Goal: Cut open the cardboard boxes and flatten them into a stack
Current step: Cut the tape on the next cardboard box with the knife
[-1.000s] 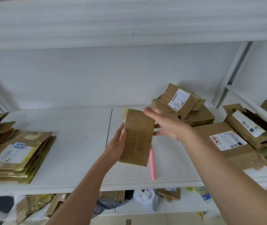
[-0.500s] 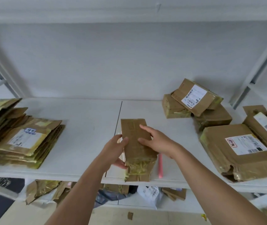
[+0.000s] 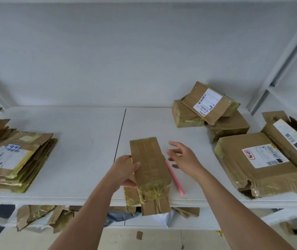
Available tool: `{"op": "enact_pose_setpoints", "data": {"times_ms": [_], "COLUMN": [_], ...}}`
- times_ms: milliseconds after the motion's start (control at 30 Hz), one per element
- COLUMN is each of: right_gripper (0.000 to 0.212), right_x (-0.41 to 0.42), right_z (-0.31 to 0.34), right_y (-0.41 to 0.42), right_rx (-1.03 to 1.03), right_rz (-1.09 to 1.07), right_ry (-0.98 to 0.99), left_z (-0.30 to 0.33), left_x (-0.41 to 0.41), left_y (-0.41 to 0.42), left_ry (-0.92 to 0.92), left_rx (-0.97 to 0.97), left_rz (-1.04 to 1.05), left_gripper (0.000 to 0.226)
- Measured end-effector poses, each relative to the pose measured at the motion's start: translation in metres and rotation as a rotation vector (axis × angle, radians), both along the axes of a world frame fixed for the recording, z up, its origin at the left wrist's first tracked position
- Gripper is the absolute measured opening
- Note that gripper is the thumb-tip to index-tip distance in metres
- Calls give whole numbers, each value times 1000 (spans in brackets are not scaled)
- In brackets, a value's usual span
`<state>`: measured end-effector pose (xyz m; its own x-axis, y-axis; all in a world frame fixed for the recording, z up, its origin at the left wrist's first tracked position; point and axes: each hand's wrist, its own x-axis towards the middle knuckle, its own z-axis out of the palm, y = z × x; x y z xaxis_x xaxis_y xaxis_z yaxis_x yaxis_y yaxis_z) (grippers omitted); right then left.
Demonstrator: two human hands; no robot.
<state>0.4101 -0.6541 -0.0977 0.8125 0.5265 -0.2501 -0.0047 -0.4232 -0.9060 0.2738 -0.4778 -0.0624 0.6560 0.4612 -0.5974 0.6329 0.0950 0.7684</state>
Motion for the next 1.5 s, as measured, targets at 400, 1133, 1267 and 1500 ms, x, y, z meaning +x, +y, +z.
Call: {"op": "enact_pose_setpoints", "data": {"times_ms": [400,1133,1267,1500], "right_gripper": [40,26,28,6], "right_x": [-13,-19,-19,-17], "right_z": [-52,38,35,12], "right_y": [-14,42,61,68], "right_rx": [-712,217,360,324], "right_rz": [-2,54,-43,-110], "right_ry": [-246,-227,-58,-240], "left_z": [3,-7,-10,-12], "left_x": [5,3,4,2], "left_y": [-2,-2,0,4], "left_ry": [35,36,23,13], "left_rx": [2,41,29,-17], "left_rz": [7,5,10,15], "left_gripper": [41,56,56,59]}}
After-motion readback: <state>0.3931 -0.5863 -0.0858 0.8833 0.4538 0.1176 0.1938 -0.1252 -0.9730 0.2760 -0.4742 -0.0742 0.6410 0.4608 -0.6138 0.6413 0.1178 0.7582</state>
